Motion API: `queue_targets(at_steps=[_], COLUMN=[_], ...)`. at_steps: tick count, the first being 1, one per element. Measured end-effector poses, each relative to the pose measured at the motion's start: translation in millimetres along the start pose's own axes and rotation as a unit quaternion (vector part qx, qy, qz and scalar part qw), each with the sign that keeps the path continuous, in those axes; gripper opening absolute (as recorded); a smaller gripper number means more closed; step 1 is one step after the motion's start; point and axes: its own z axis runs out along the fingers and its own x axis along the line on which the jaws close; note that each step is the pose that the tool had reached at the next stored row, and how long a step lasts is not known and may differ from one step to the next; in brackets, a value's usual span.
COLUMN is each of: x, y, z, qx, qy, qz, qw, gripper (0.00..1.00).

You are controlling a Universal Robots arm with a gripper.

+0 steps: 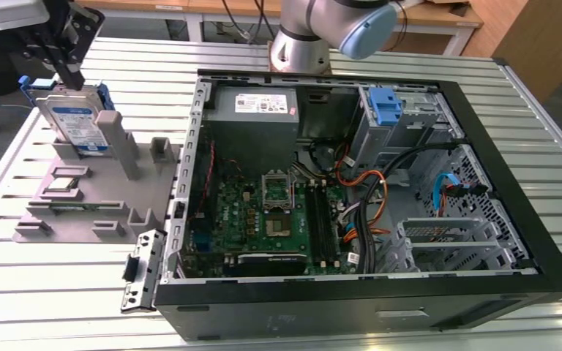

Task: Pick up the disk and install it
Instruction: 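Reach for the disk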

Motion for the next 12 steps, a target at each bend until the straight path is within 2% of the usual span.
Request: queue_targets(at_steps=[6,12], x=[12.7,23.0], y=[-1.1,-1.4], z=[2.0,7.9], qx=[0.0000,0.0000], qy=[0.0000,0.0000], qz=[0.000,0.001], qw=[1.0000,1.0000], gripper=[0.10,0.10])
